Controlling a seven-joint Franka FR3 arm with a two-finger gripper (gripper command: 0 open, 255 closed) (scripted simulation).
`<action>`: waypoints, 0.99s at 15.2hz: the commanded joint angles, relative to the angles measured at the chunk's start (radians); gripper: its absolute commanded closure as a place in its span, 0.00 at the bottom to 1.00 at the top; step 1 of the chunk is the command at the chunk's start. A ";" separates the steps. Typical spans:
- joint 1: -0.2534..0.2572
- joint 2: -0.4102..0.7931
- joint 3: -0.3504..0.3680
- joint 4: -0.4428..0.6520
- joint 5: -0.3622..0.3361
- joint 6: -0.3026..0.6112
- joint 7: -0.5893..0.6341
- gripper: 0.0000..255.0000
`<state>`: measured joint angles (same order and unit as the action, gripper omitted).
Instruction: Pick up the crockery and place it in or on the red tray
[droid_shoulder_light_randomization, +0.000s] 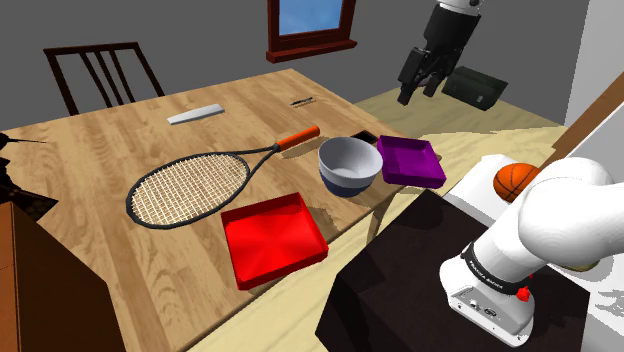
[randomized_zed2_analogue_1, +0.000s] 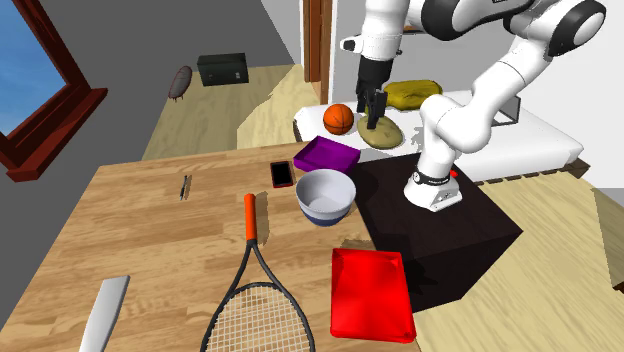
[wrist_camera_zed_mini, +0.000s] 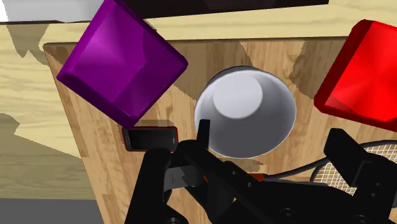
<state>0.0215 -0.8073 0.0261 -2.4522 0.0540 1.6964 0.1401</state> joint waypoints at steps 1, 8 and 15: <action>0.000 0.000 0.000 0.000 0.000 0.000 0.000 0.00; -0.006 0.163 -0.104 -0.085 -0.003 0.212 -0.145 0.00; 0.008 0.404 -0.205 -0.093 0.036 0.416 -0.311 0.00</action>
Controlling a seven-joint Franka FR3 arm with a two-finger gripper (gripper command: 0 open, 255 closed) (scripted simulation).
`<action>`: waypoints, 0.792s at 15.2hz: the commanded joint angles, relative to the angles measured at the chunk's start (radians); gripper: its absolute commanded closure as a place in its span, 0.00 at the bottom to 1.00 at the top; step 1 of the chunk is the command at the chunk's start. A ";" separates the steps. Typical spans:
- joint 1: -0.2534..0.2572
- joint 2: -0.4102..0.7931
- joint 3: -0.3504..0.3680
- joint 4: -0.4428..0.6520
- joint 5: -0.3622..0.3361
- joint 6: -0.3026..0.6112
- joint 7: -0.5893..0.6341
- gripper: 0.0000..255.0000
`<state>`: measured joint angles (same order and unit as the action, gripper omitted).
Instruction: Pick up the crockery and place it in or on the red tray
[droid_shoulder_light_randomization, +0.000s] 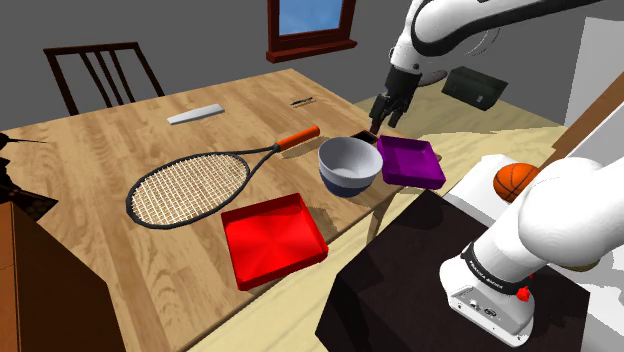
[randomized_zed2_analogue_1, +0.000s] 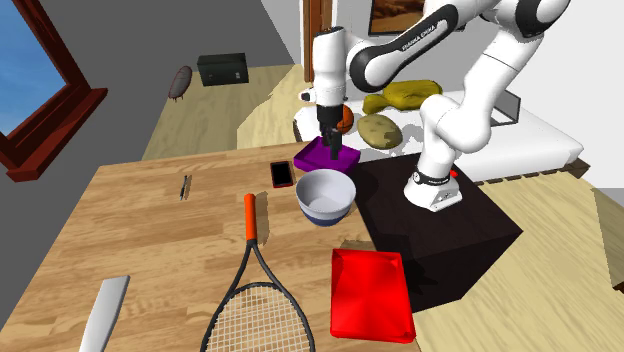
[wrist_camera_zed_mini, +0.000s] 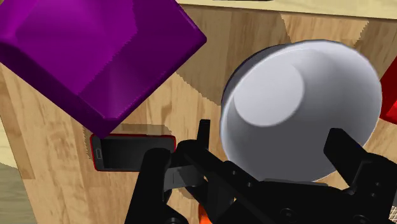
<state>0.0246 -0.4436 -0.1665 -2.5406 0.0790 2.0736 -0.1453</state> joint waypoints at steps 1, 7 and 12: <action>0.009 0.080 -0.026 0.000 0.022 0.065 -0.052 0.00; 0.030 0.263 -0.072 0.024 0.097 0.187 -0.175 0.00; 0.041 0.309 -0.070 -0.005 0.126 0.261 -0.194 0.00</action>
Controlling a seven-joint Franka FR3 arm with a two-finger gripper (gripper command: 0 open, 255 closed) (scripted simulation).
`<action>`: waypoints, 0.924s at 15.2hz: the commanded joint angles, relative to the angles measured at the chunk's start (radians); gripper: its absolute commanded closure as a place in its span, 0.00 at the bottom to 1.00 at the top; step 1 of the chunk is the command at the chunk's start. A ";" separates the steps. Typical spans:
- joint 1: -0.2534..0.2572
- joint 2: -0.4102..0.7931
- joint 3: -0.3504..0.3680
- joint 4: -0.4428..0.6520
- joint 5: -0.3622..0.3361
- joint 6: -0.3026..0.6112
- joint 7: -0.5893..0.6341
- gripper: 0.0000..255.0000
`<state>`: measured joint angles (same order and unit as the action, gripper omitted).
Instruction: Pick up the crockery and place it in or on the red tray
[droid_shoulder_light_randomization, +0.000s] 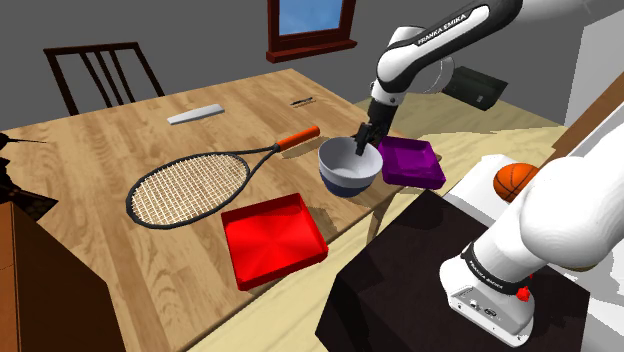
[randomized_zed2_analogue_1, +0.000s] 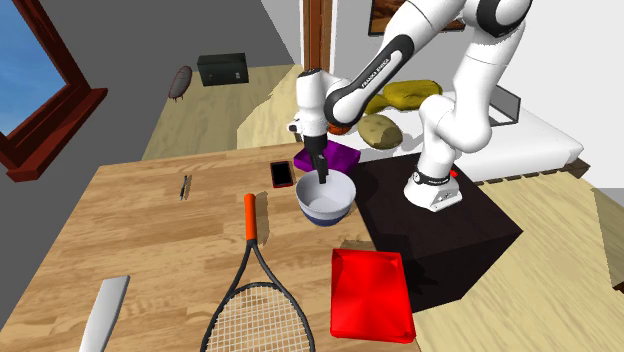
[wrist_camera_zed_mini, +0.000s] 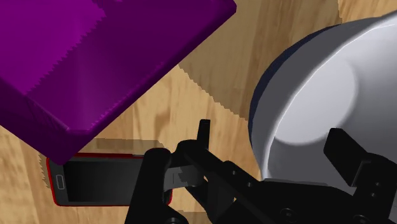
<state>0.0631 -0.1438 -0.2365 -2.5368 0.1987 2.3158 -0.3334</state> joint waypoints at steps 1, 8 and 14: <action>0.003 0.015 0.000 -0.012 0.010 0.027 -0.008 0.00; 0.003 0.015 0.001 -0.012 0.010 0.027 -0.008 0.00; 0.003 0.015 0.001 -0.012 0.010 0.027 -0.008 1.00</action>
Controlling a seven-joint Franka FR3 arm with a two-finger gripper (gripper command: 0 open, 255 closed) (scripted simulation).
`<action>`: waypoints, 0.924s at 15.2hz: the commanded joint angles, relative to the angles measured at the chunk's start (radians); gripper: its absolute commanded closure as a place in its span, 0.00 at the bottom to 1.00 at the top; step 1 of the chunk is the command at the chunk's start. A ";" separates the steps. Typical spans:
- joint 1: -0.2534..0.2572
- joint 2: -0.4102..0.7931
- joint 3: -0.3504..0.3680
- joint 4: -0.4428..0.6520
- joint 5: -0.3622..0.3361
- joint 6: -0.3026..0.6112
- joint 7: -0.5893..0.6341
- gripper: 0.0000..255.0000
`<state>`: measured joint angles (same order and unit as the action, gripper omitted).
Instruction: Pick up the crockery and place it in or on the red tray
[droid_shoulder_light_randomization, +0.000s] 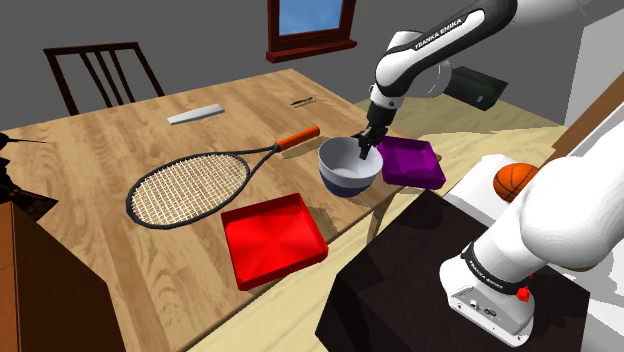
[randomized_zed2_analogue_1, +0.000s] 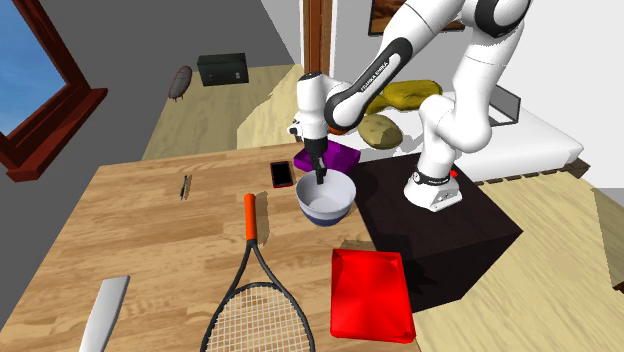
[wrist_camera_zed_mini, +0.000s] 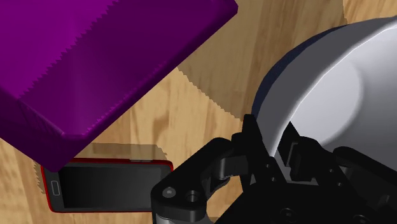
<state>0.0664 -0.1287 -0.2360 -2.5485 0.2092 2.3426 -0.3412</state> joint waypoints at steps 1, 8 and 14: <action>0.000 0.000 0.000 0.000 0.000 0.000 0.000 1.00; -0.004 -0.033 0.002 0.012 -0.018 -0.043 0.018 1.00; -0.011 -0.092 0.007 0.044 -0.047 -0.130 0.050 1.00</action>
<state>0.0563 -0.2105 -0.2299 -2.5112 0.1666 2.2289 -0.2968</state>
